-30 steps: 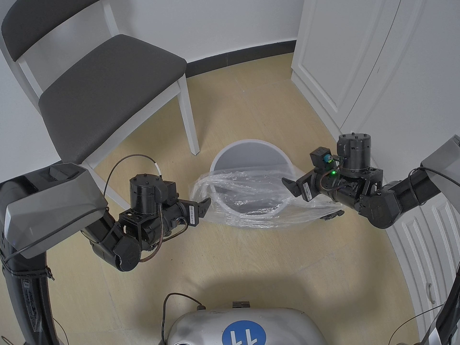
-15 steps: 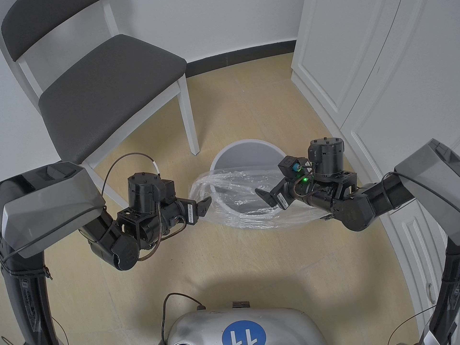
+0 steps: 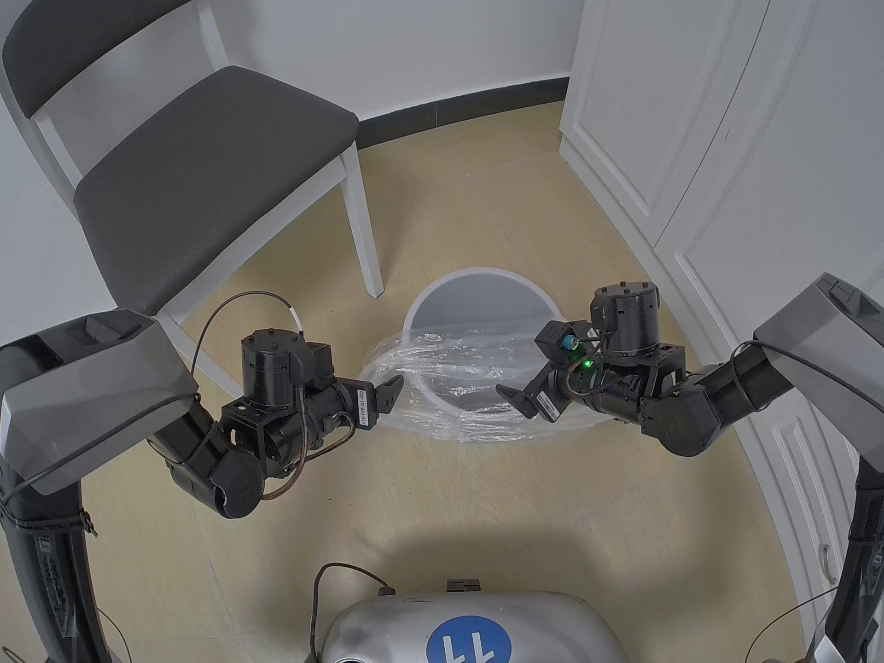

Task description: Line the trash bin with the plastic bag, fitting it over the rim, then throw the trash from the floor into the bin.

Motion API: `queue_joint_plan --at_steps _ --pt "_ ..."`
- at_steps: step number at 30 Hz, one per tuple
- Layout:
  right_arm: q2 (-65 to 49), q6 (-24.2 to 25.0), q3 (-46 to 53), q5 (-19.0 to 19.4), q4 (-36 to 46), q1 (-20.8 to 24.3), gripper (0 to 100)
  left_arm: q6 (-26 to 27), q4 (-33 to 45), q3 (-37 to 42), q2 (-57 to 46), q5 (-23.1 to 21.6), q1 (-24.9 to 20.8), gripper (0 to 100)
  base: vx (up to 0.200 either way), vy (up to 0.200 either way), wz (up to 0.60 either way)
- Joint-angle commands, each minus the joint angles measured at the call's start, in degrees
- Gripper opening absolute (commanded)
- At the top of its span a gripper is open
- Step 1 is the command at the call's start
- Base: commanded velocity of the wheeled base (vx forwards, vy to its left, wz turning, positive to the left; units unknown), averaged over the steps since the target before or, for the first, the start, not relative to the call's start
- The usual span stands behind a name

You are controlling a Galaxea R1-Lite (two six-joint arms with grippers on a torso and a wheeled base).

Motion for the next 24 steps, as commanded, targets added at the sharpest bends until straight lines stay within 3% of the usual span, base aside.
queue_joint_plan --at_steps 1,18,19,24 --pt "-1.6 -1.0 2.2 0.0 -0.5 0.2 100 0.0 0.0 0.0 -0.1 0.0 0.1 100 0.000 0.000 0.00" --pt "4.7 -2.3 -4.7 -1.2 -0.4 -2.1 100 -0.1 -0.4 -0.2 -0.1 0.0 -0.4 100 0.000 0.000 0.00" --pt "4.6 -2.2 -5.5 -1.2 -0.3 -2.3 0 -0.1 -0.4 -0.3 -0.1 0.0 -0.4 100 0.000 0.000 0.00" --pt "3.3 -1.9 -12.0 -1.2 0.8 -3.3 0 0.0 -0.4 -0.6 -0.1 0.0 -0.1 100 0.000 0.000 0.00"
